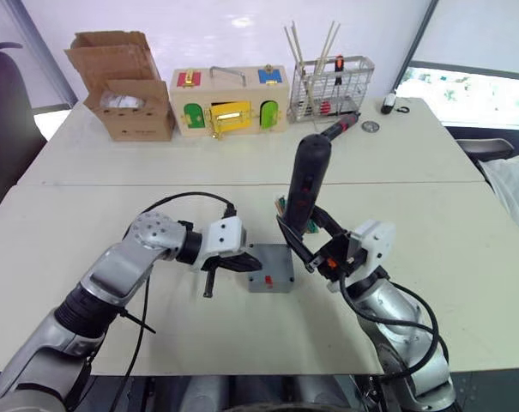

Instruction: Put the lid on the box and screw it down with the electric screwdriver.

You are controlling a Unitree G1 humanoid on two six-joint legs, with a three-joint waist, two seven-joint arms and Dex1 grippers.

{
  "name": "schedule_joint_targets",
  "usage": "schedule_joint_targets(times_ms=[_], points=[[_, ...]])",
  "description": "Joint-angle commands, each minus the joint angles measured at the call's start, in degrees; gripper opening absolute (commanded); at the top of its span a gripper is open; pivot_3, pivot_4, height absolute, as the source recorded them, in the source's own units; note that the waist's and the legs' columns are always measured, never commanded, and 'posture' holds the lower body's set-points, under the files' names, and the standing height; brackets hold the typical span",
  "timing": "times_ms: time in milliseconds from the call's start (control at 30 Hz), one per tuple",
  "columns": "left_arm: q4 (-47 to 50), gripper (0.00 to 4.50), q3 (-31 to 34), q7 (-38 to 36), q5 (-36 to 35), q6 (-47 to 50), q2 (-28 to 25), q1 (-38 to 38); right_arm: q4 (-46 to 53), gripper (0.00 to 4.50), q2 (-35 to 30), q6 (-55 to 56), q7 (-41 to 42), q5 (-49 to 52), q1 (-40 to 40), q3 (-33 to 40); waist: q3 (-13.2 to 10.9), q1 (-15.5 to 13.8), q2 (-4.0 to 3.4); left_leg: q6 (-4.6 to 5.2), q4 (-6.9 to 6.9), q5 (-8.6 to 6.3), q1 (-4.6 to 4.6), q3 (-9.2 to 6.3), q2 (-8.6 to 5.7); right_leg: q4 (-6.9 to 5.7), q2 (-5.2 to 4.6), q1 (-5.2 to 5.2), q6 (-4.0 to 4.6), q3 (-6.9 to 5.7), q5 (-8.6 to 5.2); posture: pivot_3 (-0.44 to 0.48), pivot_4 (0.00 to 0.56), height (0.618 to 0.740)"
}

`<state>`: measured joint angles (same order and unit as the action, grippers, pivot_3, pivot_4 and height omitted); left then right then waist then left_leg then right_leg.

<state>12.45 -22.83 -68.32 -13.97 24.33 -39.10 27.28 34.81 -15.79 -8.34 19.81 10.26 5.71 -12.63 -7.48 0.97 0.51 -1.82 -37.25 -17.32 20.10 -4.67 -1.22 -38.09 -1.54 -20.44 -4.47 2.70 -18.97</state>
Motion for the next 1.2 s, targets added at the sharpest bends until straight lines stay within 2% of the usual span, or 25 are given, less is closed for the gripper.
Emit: schedule_joint_targets(times_ms=[33, 733, 1000, 1200], points=[[-2.1, 0.00, -2.5, 0.2, 3.4, 1.0, -0.9, -1.8, -4.5, 1.92, -1.8, -6.0, 0.2, -1.6, 1.4, -0.4, 0.1, 0.0, 0.03, 0.00, 0.02, 0.00, 0.00, 0.00, 0.00, 0.01, 0.00, 0.00, 0.00, 0.00, 0.00, 0.000, 0.150, 0.740], [-2.3, 0.00, -2.7, 1.1, 3.6, 0.8, 0.0, -1.8, -4.7, 1.92, -2.3, -7.1, -0.3, -1.5, 0.7, 0.7, 0.5, -0.3, 0.16, -0.01, 0.09, 0.00, 0.05, -0.03, 0.00, 0.16, -0.07, 0.00, 0.03, 0.01, -0.02, 0.000, 0.150, 0.740], [-3.5, 0.00, -2.9, 1.5, 4.0, 0.4, 1.8, -1.8, -1.3, 1.92, -4.1, -9.1, 0.8, -0.5, -0.5, 2.1, 0.5, -0.5, 0.11, -0.01, 0.09, 0.00, 0.14, -0.07, -0.02, 0.30, -0.12, 0.01, 0.02, -0.01, -0.02, 0.000, 0.150, 0.740], [-3.8, 0.00, -0.4, 1.5, 0.6, 3.0, 3.4, -1.8, 6.3, 1.92, -5.9, -13.8, 3.3, 7.4, -4.8, 7.5, 0.2, -0.4, -0.09, -0.01, 0.10, -0.01, 0.28, -0.09, -0.04, 0.48, -0.17, -0.02, 0.02, -0.03, -0.01, 0.000, 0.150, 0.740]])
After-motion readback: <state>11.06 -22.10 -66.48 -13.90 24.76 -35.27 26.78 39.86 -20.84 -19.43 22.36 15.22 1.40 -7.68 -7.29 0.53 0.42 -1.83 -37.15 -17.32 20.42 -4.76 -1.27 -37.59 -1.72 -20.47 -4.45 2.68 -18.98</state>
